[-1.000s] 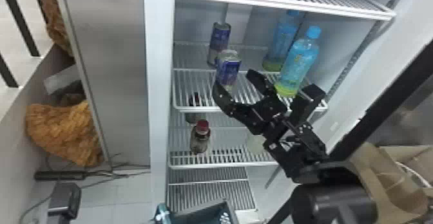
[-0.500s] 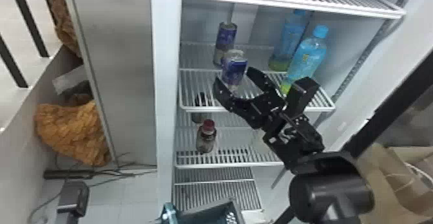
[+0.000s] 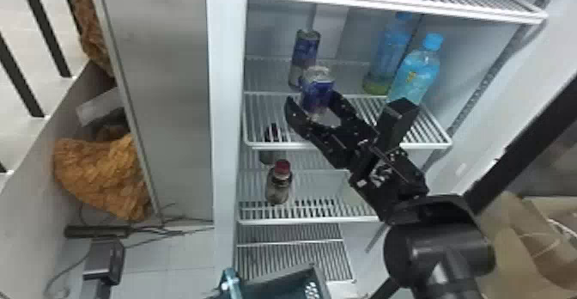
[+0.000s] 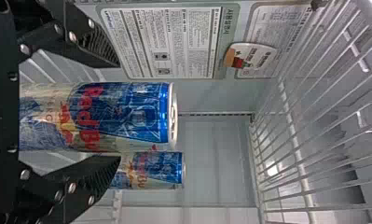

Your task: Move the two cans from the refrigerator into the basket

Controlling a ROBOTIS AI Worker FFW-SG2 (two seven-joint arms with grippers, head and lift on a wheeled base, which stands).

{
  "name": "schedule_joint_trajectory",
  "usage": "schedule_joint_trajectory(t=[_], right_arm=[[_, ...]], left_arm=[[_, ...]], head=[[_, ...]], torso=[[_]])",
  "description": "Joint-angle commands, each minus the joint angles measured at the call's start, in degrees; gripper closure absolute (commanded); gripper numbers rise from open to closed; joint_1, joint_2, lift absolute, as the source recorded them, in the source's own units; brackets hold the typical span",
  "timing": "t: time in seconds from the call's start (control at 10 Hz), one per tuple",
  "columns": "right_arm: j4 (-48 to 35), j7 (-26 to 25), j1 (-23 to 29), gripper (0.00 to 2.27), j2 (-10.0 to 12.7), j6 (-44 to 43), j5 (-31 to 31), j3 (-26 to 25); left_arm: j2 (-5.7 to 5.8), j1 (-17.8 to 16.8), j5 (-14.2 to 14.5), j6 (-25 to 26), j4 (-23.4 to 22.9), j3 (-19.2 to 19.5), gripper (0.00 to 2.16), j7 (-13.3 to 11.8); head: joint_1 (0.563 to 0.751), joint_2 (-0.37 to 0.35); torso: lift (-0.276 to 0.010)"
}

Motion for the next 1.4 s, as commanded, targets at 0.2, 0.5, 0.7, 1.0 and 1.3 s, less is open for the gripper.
schedule_joint_trajectory(t=[0.2,0.5,0.7,1.0,1.3], right_arm=[[-1.06,0.01,-0.18,1.09,-0.09,3.04,-0.02,-0.05],[-3.03,-0.08,0.81,1.09,-0.18,3.04,0.21,-0.84],[-6.55,0.01,3.06,1.09,-0.18,3.32,-0.36,-1.87],[-15.41,0.01,8.82,1.09,-0.88,8.24,-1.16,-3.59],[-22.02,0.18,14.17,1.09,-1.23,11.2,-1.96,-5.76]], left_arm=[[0.18,-0.33,0.03,0.31,0.0,-0.23,1.2,0.0],[0.18,-0.33,0.03,0.31,0.14,-0.23,1.2,0.0],[0.18,-0.19,0.14,0.31,0.14,-0.23,1.2,0.0],[0.09,0.1,0.26,0.31,0.14,0.12,1.2,0.0],[0.01,0.1,0.14,0.31,0.14,0.23,1.2,0.0]], head=[[0.695,-0.194],[0.695,-0.196],[0.695,-0.205],[0.695,-0.217],[0.695,-0.24]], torso=[[-0.035],[-0.035],[-0.035],[-0.035],[-0.035]])
